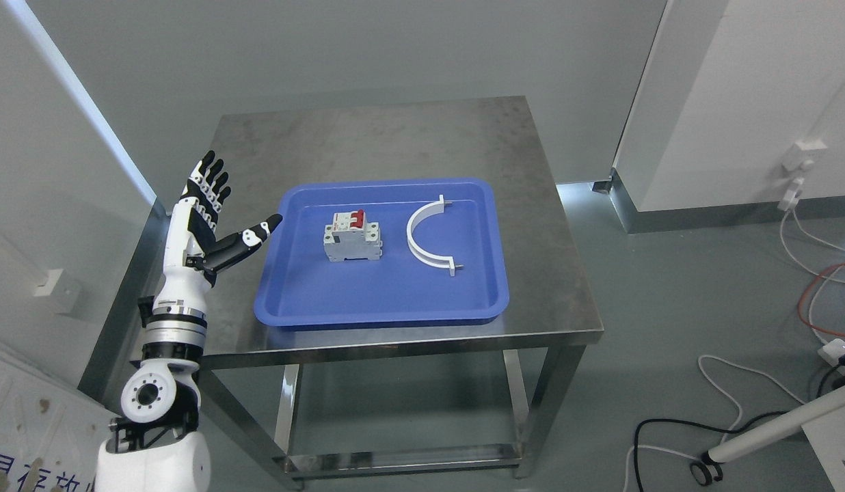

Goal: Place circuit breaker on shelf
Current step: 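Reach the left hand toward the grey circuit breaker in the blue tray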

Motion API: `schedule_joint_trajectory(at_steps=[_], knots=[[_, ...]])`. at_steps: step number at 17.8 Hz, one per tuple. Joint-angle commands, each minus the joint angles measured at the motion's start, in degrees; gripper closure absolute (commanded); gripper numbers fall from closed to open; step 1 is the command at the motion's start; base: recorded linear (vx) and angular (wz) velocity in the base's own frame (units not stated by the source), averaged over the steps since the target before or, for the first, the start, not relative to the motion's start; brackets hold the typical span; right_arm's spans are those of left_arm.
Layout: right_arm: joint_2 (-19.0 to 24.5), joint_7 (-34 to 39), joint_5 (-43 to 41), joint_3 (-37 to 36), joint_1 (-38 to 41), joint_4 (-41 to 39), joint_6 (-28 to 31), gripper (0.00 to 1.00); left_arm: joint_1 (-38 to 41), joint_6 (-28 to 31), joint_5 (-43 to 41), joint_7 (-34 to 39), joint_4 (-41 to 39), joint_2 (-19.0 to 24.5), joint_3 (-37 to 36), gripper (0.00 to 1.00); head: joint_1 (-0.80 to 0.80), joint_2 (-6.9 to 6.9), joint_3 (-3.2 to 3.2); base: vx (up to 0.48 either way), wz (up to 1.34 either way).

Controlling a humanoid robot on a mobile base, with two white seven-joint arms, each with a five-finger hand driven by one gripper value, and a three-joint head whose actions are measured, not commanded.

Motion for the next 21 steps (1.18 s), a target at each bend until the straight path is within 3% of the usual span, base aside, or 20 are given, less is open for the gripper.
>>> schedule_joint_trajectory(at_steps=[1,4,8,10,15,18,21], knots=[[-1.0,0.29,-0.06,1.14,0.0,0.0,1.7,0.0,0.89,-0.13,-0.35,-0.04,-0.13,1.0,0.48,0.0,0.0,0.0,0.0,0.0,0.0],[-1.0,0.38,0.02,1.14,0.0,0.0,1.79,0.0,-0.16,-0.4,-0.26,-2.22,-0.04,2.8,-0.04,0.0,0.0,0.0,0.0,0.0,0.0],[-1.0,0.38,0.02,1.14,0.0,0.0,1.79,0.0,-2.36,0.3,-1.75,-18.46,1.19,12.02,-5.04,0.01,0.0,0.0,0.0,0.0,0.0],[-1.0,0.29,0.02,1.14,0.0,0.0,1.79,0.0,-4.81,0.57,-5.17,-22.61,1.63,14.41,-7.94,0.02,0.0,0.0,0.0,0.0,0.0],[-1.0,0.38,0.02,1.14,0.0,0.0,1.7,0.0,-9.83,6.89,-13.78,-24.56,4.44,13.8,-15.77,0.02,0.0,0.0,0.0,0.0,0.0],[-1.0,0.38,-0.06,1.14,0.0,0.0,1.79,0.0,-9.84,7.07,-20.37,-24.56,5.84,12.75,-16.13,0.05,0.0,0.0,0.0,0.0,0.0],[-1.0,0.29,0.02,1.14,0.0,0.0,1.79,0.0,-9.92,6.81,-24.07,-23.95,9.18,8.89,-15.07,0.08,0.0,0.0,0.0,0.0,0.0]])
